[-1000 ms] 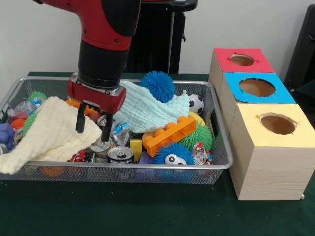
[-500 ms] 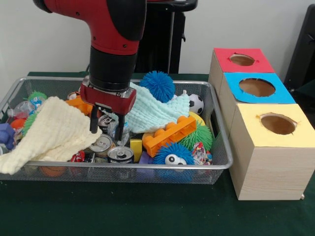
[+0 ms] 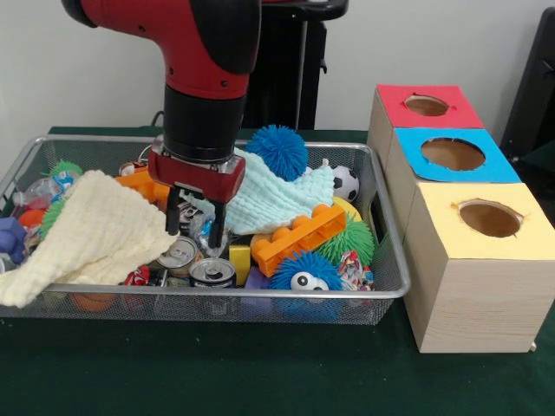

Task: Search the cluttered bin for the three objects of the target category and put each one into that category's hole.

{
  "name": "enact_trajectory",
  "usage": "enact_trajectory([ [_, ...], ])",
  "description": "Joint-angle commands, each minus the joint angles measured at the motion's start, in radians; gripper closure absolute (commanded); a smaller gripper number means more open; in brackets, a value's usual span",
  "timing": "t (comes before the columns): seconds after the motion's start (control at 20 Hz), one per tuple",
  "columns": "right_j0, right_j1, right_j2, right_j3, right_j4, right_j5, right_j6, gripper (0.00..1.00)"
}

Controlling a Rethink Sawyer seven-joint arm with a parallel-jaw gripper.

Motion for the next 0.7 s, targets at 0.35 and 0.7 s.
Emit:
enact_trajectory([
  [0.35,-0.019,0.028,0.092,0.05,-0.001,-0.028,0.109,0.0],
  [0.7,-0.03,0.027,0.093,0.052,-0.008,-0.029,0.098,0.0],
])
